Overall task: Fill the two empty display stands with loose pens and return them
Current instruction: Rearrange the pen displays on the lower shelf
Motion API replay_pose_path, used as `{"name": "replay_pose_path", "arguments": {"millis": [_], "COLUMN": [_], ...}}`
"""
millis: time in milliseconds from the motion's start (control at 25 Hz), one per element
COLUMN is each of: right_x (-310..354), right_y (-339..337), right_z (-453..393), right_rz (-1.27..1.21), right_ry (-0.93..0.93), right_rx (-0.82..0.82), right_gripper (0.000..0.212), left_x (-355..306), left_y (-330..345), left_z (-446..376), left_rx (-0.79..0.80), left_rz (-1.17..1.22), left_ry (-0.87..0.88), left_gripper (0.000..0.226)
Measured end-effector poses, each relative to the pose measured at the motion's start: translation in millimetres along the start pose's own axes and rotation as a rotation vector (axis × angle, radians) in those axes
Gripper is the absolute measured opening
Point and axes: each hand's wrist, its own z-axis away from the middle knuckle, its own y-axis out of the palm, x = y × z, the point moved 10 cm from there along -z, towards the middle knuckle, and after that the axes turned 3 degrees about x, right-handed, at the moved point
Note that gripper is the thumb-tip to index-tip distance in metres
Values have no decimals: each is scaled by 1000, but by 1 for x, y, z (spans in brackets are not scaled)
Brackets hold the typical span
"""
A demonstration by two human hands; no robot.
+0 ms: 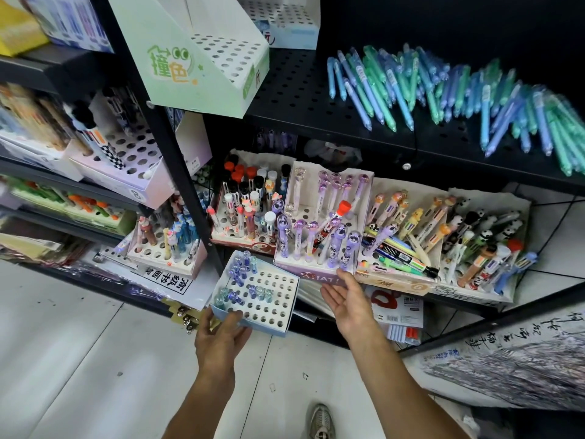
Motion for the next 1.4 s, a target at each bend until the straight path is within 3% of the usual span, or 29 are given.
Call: {"name": "replay_pose_path", "arguments": {"millis": [320,560,760,920,1080,1400], "right_x": [-11,-20,-6,5,29,36], "right_y": [-10,-10,5,10,22,21], "right_z": [10,18,15,14,21,62], "right_rz": [-68,-35,15,32,36,29], "right_ry": [-71,-87,-54,-94,-132,-225], "right_rx": [-85,-74,-22,-47,-62,10], "right_gripper": [55,45,22,29,13,27], "left_x": [-6,-17,-25,-27,-30,-35], "left_y": [-19,-31,-25,-20,-17,-4], "left_z": [11,11,9,7,1,-1], "left_rx": [-14,-30,-1,-5,9,0], "left_rz": [9,-16,-23,-10,-24,4], "left_ry": [-19,-20,4,13,30,22], "left_gripper": [54,56,56,55,56,53]}}
